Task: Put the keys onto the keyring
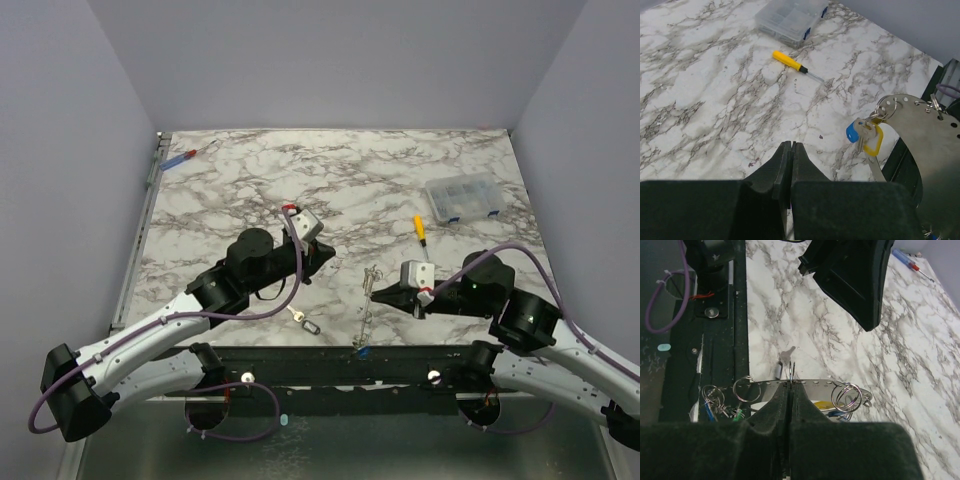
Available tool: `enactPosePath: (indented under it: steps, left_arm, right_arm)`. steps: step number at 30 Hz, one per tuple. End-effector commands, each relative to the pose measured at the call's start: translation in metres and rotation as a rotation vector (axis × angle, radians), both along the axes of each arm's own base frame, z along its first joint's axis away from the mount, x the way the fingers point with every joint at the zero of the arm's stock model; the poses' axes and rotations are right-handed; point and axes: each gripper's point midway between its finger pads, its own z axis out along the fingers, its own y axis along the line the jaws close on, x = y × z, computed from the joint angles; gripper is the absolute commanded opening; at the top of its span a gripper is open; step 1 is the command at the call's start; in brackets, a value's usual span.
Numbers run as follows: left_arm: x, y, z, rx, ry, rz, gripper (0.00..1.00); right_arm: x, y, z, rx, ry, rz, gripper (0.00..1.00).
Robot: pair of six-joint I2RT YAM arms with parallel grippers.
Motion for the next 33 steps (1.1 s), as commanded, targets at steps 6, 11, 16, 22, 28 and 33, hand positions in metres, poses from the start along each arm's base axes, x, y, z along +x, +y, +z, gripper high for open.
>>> enactPosePath:
  steps: [6,11,16,22,28,33]
  left_arm:
    - [0.008,0.005,-0.007,0.100,-0.009,0.023,0.25]
    - [0.014,0.032,-0.050,0.141,0.243,0.256,0.70]
    - [-0.002,0.059,-0.085,0.149,0.517,0.478,0.69]
    - [-0.037,0.083,-0.131,0.170,0.860,0.783,0.67]
    - [-0.068,0.088,-0.164,0.156,1.005,0.972,0.63]
    - [-0.074,0.085,-0.175,0.098,1.028,1.053,0.65]
  right_arm:
    - [0.015,0.002,0.008,0.024,-0.129,-0.033,0.01]
    - [0.037,-0.013,0.001,-0.012,-0.124,-0.182,0.01]
    - [0.037,-0.019,-0.002,-0.003,-0.114,-0.215,0.01]
    - [0.040,-0.021,-0.001,0.012,-0.113,-0.239,0.01]
    - [0.045,-0.022,0.001,0.015,-0.106,-0.271,0.01]
    - [0.047,-0.024,0.001,0.008,-0.102,-0.289,0.01]
